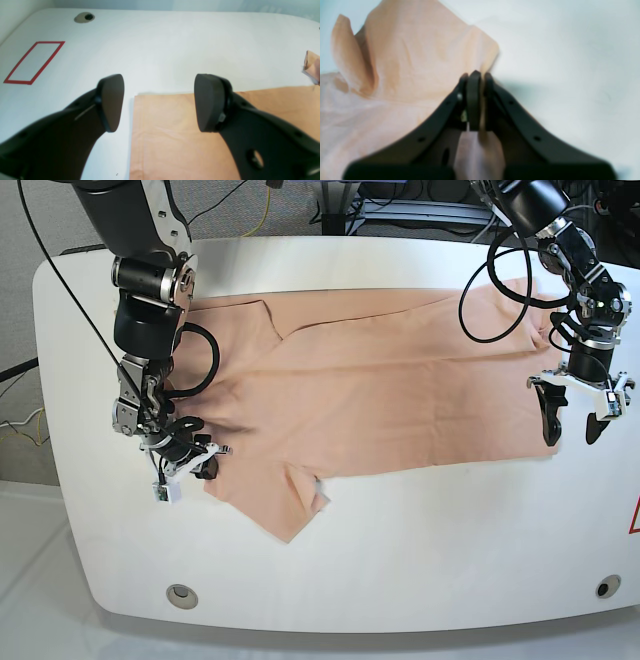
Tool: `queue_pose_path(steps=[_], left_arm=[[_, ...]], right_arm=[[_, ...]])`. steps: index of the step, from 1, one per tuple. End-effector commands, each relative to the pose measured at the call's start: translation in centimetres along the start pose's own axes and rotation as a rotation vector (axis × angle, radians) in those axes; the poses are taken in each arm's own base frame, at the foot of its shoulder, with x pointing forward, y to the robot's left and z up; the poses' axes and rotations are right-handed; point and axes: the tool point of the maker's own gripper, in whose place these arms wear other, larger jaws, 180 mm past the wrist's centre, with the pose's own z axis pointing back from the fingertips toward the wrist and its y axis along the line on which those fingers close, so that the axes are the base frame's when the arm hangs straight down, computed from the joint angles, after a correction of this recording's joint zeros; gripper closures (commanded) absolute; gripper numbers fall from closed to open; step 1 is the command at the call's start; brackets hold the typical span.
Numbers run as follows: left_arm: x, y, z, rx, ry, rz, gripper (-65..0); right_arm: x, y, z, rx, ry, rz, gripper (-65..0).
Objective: Fold the T-shirt properly
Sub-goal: 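Lower the right gripper onto the shirt hem corner and pinch it, then drag the pinched hem corner with the right gripper toward the shirt's middle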
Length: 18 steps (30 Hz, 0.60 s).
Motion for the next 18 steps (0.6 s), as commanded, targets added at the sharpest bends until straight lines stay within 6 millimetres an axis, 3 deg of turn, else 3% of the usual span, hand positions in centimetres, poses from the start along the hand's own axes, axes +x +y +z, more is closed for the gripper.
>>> queue_pose_path(steps=[1,11,18], left_arm=[[2.1,0.6,-0.1,0.007,-0.067,-0.009,-42.0],[1.9,0.7,0.2,0.004,-0.059,-0.019,-41.6],[1.8,0.2,0.0,-0.007,-0.057,-0.014,-41.5]], right_arm=[[1.8,0.3,0.3,0.005,-0.027,0.020,-2.4],[4.7,1.4,2.0,0.007,-0.124,0.038,-6.7],[3.4,1.8,2.0,0.006,-0.081,0.085,-1.5]])
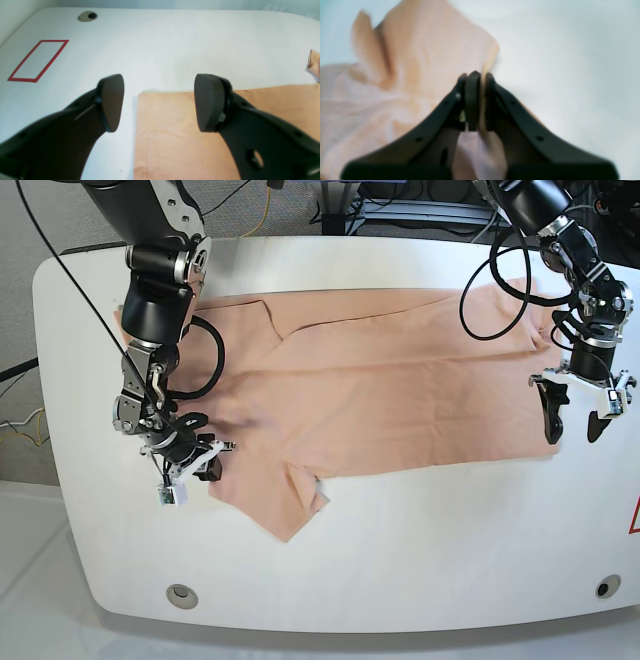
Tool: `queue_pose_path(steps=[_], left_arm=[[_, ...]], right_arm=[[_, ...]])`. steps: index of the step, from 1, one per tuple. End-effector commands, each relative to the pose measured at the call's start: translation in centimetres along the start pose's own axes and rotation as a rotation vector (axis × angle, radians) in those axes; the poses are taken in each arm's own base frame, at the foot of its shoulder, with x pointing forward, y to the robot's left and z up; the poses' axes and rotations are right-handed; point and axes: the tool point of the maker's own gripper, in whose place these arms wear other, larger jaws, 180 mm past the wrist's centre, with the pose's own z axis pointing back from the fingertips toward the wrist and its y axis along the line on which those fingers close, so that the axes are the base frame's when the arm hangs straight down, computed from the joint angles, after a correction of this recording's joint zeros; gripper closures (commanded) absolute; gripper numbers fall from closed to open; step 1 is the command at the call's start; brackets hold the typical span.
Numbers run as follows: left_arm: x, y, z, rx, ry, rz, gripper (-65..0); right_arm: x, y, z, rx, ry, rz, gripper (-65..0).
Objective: Fold the T-shirt properly
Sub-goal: 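Drag the pinched hem corner with the right gripper toward the shirt's middle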
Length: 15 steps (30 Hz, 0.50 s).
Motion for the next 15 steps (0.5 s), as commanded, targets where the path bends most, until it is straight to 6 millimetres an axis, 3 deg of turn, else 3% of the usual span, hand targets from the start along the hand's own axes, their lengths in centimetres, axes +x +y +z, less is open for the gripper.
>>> queue_pose_path(steps=[1,11,15], left_arm=[[2.0,0.1,-0.1,-0.004,-0.062,-0.012,-41.4],[1.9,0.3,-0.1,-0.002,-0.058,-0.013,-41.6],[1.7,0.3,-1.0,-0.007,-0.054,0.006,-41.6]], right_arm=[[2.1,-0.2,0.4,-0.002,-0.052,0.015,-0.7],[3.5,-0.2,2.8,-0.031,-0.102,0.052,0.0],[5.8,1.0,4.8,-0.026,-0.166,0.096,0.0]])
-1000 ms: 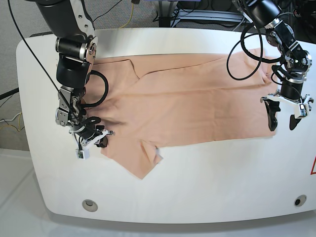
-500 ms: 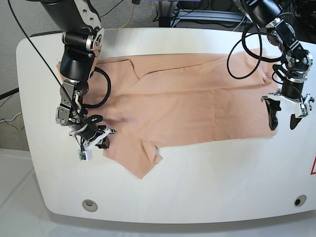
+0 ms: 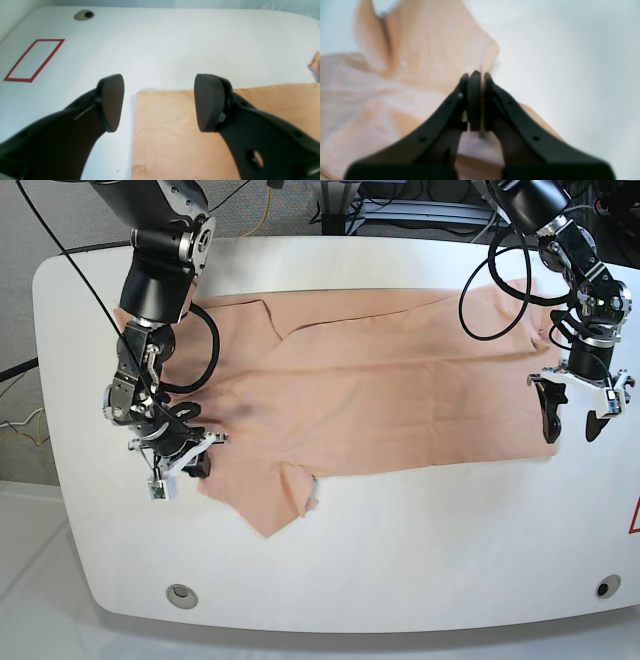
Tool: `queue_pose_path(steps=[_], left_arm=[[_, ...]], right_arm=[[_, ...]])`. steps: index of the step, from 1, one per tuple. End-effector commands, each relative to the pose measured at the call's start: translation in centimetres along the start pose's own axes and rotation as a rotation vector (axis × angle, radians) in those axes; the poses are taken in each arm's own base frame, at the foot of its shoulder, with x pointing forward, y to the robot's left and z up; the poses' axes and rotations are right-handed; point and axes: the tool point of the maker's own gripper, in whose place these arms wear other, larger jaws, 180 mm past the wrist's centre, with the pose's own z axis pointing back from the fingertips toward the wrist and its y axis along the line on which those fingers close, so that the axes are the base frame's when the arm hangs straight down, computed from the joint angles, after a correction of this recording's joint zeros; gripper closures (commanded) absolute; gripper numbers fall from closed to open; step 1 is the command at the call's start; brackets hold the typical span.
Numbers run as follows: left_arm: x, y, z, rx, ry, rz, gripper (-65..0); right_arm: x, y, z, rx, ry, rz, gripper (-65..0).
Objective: Fold the T-shirt properly
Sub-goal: 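Drag the pinched hem corner with the right gripper toward the shirt's middle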
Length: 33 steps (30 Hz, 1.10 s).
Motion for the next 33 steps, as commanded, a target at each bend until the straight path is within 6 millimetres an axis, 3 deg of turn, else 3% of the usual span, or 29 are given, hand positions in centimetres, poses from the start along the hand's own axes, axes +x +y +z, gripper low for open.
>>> queue_pose_path(steps=[1,10,28,33], left_arm=[[1.9,0.5,-0.9,-0.002,-0.059,0.003,-41.6],[2.4,0.9,-2.0,-0.003,-0.069,0.017,-41.6],[1.3,1.0,-3.4,-0.009,-0.011,0.041,-41.7],[1.5,0.7,-3.5,-0.025,-0.013,0.027,-41.7]], right_arm=[[4.8,0.6,1.7,0.005,-0.135,0.042,0.0],[6.0,1.3,3.9,0.010,-0.187,0.069,0.0],[2.6,4.0,6.1,0.051,0.013,0.258,0.0],[1.6,4.3,8.8,0.020,0.010,0.300,0.0]])
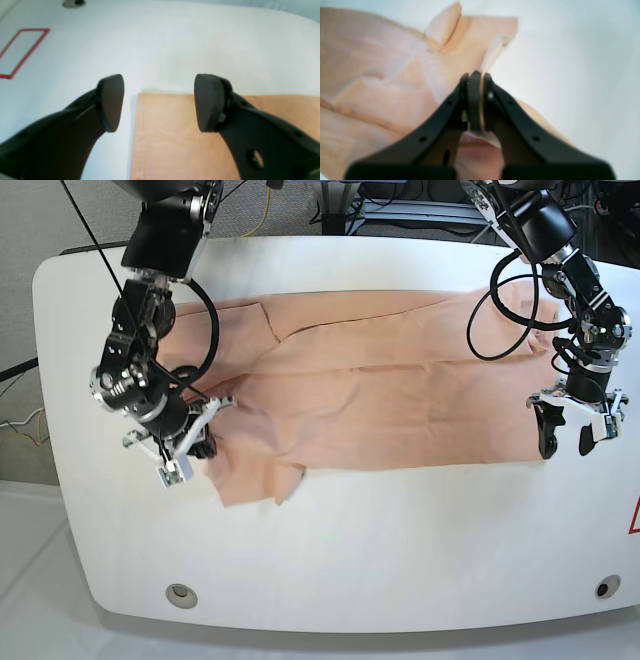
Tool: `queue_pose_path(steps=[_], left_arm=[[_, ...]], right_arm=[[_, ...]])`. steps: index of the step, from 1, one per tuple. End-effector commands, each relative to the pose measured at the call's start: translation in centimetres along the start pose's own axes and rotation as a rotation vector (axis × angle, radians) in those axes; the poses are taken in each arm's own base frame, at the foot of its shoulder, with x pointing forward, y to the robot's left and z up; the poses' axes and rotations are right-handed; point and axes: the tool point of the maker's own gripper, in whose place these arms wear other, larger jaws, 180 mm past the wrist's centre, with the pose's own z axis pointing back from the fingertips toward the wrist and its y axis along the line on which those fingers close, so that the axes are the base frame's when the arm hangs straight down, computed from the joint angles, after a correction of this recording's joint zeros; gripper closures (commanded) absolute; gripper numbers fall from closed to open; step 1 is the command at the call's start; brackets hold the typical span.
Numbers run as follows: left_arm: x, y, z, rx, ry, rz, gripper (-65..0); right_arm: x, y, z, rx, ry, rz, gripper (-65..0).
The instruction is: Fold the T-shirt properly
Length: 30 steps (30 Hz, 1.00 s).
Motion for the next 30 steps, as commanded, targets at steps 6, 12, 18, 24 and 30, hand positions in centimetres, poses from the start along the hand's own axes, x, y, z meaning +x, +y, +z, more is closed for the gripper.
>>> queue_pose_path(steps=[6,12,18,24,30], left_arm=[[2.2,0.3,-0.1,-0.009,-0.064,-0.021,-41.8],[1.3,1.6,-0.8,-0.001,-0.047,0.004,-42.6],[0.5,2.4,-1.4,0.000,-0.025,0.021,-43.1],[0.8,1.7,-2.8,-0.023,-0.030,0.029,-43.6],[1.5,-1.0,-5.6,-0.104,-0.026,0.039,-43.5]], right_arm=[[1.6,0.3,3.1,-0.041,-0.081,0.060,0.0],[1.4,0.5,1.7,-0.015,-0.088,0.034,-11.5],[1.6,0.1,0.7,-0.009,-0.113,-0.001,-26.0],[1.5,-0.1,0.4,-0.013,-0.102,-0.007,-21.1],[2.0,0.1,-0.1,-0.002,-0.099,-0.009,-17.5]])
